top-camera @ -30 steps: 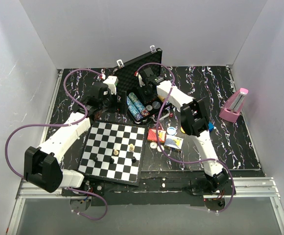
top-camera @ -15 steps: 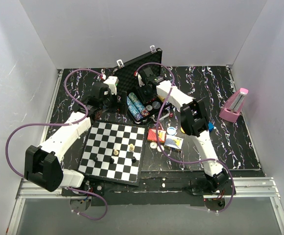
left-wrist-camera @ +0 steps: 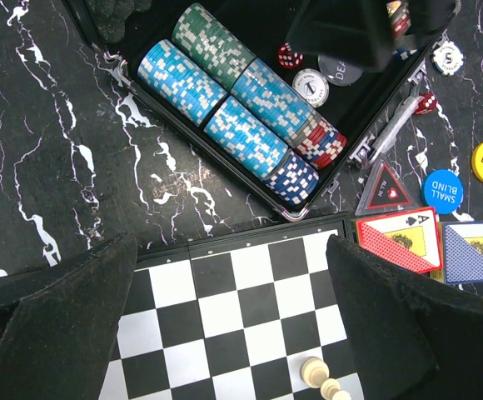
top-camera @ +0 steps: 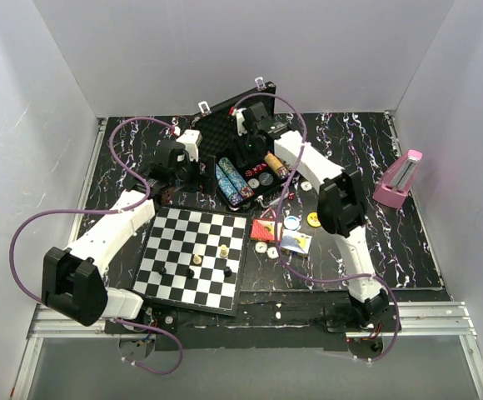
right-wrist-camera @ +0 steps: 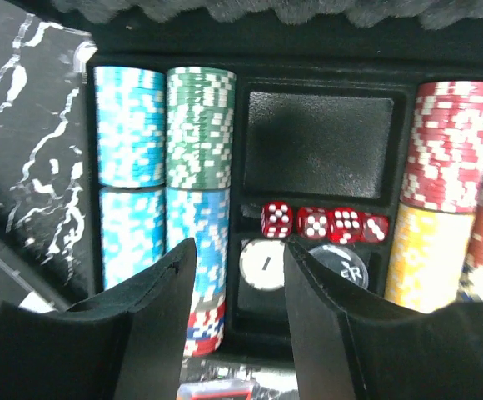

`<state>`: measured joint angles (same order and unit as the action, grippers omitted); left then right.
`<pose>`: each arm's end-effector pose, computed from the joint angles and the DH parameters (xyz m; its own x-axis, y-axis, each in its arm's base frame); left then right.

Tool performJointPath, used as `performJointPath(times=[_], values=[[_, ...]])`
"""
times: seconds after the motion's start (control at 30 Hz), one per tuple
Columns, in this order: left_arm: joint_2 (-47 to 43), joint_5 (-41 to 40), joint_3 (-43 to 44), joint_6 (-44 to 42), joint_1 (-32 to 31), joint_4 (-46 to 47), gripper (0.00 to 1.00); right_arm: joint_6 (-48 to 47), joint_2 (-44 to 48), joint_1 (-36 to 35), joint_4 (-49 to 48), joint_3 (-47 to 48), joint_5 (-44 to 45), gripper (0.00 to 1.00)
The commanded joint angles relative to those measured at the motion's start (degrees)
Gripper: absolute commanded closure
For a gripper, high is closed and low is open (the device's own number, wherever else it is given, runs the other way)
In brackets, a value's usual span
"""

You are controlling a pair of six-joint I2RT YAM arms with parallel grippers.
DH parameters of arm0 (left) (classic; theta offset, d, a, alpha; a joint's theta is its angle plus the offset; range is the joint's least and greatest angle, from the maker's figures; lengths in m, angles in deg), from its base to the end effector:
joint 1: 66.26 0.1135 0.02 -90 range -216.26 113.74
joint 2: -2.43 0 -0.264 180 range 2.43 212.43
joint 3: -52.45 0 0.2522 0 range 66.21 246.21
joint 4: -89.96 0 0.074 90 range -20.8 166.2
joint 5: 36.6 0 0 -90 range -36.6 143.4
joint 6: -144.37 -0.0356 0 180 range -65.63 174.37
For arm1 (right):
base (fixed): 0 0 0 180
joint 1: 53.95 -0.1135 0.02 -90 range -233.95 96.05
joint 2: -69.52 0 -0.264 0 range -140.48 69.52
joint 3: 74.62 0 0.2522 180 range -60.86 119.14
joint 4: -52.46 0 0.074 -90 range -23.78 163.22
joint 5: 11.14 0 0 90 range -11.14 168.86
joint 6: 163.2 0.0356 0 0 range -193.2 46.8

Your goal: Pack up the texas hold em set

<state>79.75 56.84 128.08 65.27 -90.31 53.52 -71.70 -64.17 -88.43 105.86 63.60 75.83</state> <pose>0.2734 -0.1243 0.2960 -0.6387 0.0784 -0.7654 0.3352 0.9238 -0.1851 0.4324 0.2992 0.2418 -0.6362 -0.4052 -0.6565 -0.5775 0.8144 0.0570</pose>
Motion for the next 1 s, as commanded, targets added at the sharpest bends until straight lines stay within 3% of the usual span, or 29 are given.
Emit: performJointPath(times=[0.0, 0.27, 0.4, 0.57, 0.97], values=[[0.2, -0.9, 0.9, -0.3, 0.3, 0.1, 0.02, 2.1, 11.6, 0.4, -5.8, -5.1, -1.3, 0.46], [4.3, 2.4, 1.3, 5.2, 0.3, 1.4, 0.02, 7.2, 27.4, 6.9, -13.0, -28.4, -0.9, 0.48], [6.9, 4.1, 1.9, 7.8, 0.2, 2.1, 0.02, 7.2, 30.1, 13.2, -15.5, -35.6, -3.7, 0.51], [10.3, 5.4, 3.9, 9.1, 1.3, 2.0, 0.02, 5.0, 25.4, 18.5, -14.9, -33.9, -4.6, 0.62], [16.1, 12.6, 5.5, 12.8, 5.3, 4.8, 0.02, 1.7, 10.4, 22.3, -12.3, -19.9, -2.8, 0.66]])
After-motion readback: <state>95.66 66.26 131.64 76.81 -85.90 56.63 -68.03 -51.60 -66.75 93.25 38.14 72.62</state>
